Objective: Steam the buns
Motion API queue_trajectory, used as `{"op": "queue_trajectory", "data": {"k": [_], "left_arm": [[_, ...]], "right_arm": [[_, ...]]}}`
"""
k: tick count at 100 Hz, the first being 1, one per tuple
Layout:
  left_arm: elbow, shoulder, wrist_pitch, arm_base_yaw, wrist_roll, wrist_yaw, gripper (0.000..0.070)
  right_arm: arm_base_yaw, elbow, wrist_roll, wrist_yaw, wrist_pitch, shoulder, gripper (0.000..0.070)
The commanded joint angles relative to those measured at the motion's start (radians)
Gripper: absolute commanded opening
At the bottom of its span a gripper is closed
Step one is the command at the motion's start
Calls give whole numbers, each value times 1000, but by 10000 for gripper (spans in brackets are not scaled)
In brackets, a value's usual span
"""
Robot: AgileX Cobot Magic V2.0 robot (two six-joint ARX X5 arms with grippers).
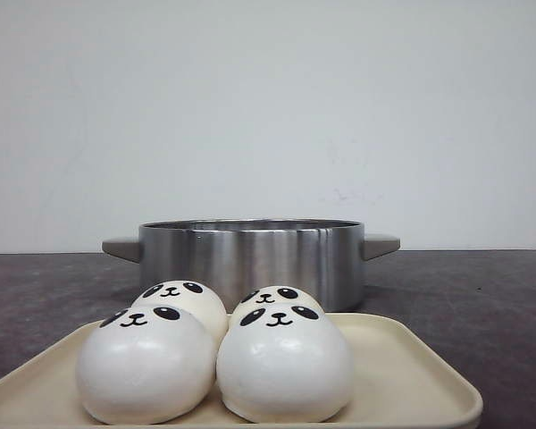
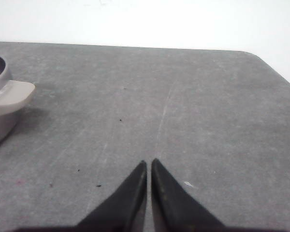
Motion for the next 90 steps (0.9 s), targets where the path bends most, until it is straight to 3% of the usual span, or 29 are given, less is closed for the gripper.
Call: {"op": "queue_trajectory", "data": {"k": [1,17,28,38,43,57,66,77,90], "left_arm": [[-18,2,-4,2,13,2,0],[-18,2,-1,1,-48,5,0],[-15,2,-1,1,-321,59,0],[-11,2,-3,1,-512,69,0],[-9,1,-3,1,-565,104,0],[2,-2,-1,1,-590,264,0],[45,-2,54,1,-578,368,3],[172,30,-1,1,-455,417,4],[378,177,-106,1,-367,397,4]], "right_arm": [[2,-3,-7,0,11,-1,8],[2,-3,-7,0,13,-1,8],[2,-3,26,-5,64,-1,9],[2,-3,129,-44,143,-1,9],[2,-2,192,-68,198,-1,8],[2,6,398,-111,349,-1,7],[2,75,477,-155,315,0,6],[2,249,442,-173,114,47,6],[2,480,293,-207,-53,195,6]]}}
